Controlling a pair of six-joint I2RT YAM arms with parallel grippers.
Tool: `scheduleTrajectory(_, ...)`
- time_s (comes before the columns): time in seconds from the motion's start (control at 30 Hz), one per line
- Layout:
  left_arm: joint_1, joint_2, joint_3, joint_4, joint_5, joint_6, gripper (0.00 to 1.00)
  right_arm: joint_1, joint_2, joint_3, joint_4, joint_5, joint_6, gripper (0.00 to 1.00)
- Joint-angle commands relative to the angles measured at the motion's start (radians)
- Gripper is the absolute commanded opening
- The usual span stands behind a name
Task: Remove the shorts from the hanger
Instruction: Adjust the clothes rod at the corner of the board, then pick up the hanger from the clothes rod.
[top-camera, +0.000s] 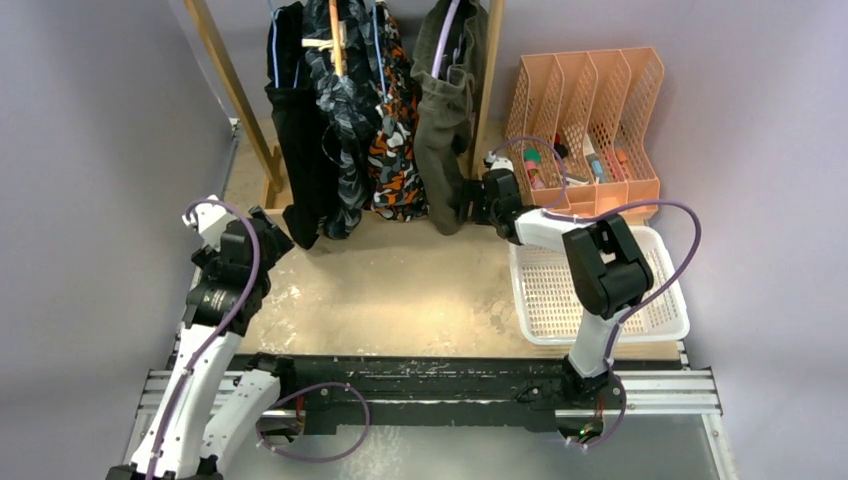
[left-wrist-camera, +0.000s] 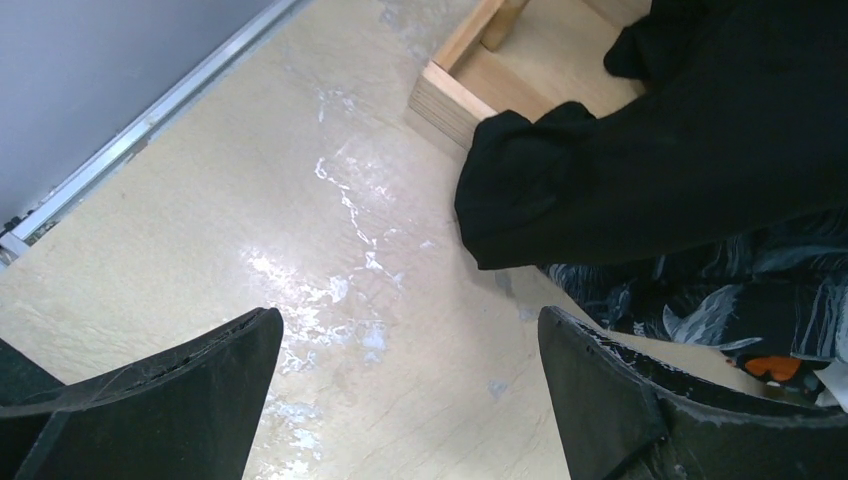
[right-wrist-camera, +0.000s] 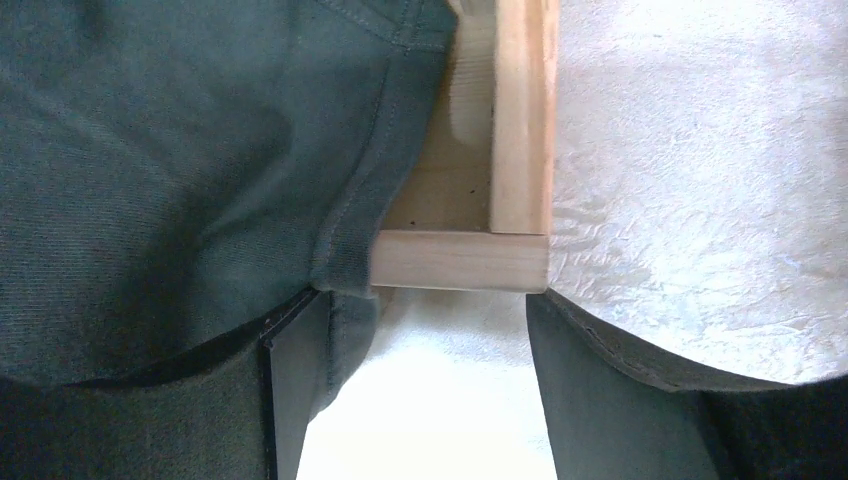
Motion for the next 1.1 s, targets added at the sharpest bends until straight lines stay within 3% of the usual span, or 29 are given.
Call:
scheduleTrajectory(0.0,-0.001,0.049,0.077,0.042,0.077,0.077,1.00,-0.032,-0.044,0.084,-0.025,-0.057,-0.037,0.76)
scheduleTrajectory(0.07,-0.002,0.062,0.112,0.048,0.100,0.080,1.00,-0.031,-0.104,0.110,-0.102,-0.106,-0.082,0.79)
scheduleTrajectory(0.27,-0.002,0.088,0.179,0.178,0.119,0.133,1.00,-0.031,-0.375,-0.002,-0.077,-0.223,-0.075,0.85)
scheduleTrajectory(0.47,-0.001,0.297,0.403,0.208,0.112,0.167,0.99,-0.031,-0.598,-0.102,-0.060,-0.323,-0.079,0.88)
scheduleTrajectory(0.7,-0.001,0.437,0.585,0.276,0.125,0.223,0.94,-0.031,-0.812,-0.175,-0.119,-0.350,-0.095,0.89)
scheduleTrajectory(0.9,0.001,0.586,0.731,0.269,0.128,0.311,0.91,-0.032,-0.930,-0.252,-0.099,-0.352,-0.064,0.91)
scheduleTrajectory(1.07,0.005,0.699,0.847,0.250,0.226,0.363,0.87,-0.032,-0.958,-0.283,-0.097,-0.357,-0.038,0.91)
